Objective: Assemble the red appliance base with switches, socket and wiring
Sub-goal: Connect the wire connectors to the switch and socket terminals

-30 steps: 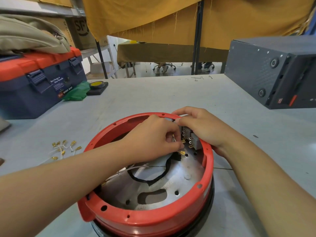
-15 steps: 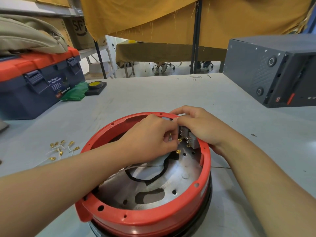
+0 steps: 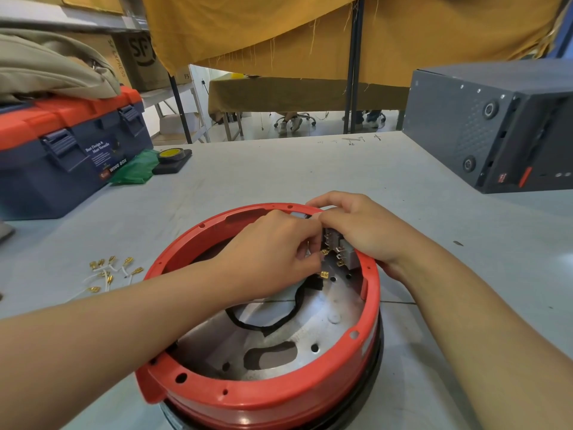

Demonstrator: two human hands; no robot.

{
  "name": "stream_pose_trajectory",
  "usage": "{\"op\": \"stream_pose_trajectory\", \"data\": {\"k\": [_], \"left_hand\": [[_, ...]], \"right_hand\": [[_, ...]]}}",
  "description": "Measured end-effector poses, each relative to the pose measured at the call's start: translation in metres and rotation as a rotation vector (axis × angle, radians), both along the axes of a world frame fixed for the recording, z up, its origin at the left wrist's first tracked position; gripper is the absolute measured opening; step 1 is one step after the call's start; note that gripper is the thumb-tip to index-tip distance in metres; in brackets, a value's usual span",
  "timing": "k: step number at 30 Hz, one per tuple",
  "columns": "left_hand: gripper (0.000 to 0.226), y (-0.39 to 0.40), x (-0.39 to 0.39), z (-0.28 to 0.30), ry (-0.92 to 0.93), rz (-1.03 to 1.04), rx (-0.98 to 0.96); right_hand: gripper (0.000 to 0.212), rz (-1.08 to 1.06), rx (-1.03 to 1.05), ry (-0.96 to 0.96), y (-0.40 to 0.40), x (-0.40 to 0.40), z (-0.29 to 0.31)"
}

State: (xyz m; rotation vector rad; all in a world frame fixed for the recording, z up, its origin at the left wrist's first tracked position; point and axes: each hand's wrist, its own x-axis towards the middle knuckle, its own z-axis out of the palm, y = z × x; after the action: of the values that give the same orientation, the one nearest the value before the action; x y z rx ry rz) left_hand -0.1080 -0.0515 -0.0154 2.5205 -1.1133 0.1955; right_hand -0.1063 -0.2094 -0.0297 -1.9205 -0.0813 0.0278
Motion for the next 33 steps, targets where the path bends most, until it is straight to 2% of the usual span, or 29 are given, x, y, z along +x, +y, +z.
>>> {"op": "stream_pose_trajectory", "data": {"k": [14,25,33], "left_hand": [[0.008,-0.003,-0.001,0.002,0.009,0.031,0.014],[0.014,-0.007,-0.003,0.001,0.077,0.088,-0.065],[0.008,0.005,0.003,0.006,0.159,-0.013,-0.064]], "right_hand": [[0.020,-0.010,0.052,0.005,0.003,0.001,-0.001],[0.020,-0.076,0.159,0.007,0.009,0.001,-0.003],[0.021,-0.066,0.157,0.027,0.007,0.003,-0.004]]}}
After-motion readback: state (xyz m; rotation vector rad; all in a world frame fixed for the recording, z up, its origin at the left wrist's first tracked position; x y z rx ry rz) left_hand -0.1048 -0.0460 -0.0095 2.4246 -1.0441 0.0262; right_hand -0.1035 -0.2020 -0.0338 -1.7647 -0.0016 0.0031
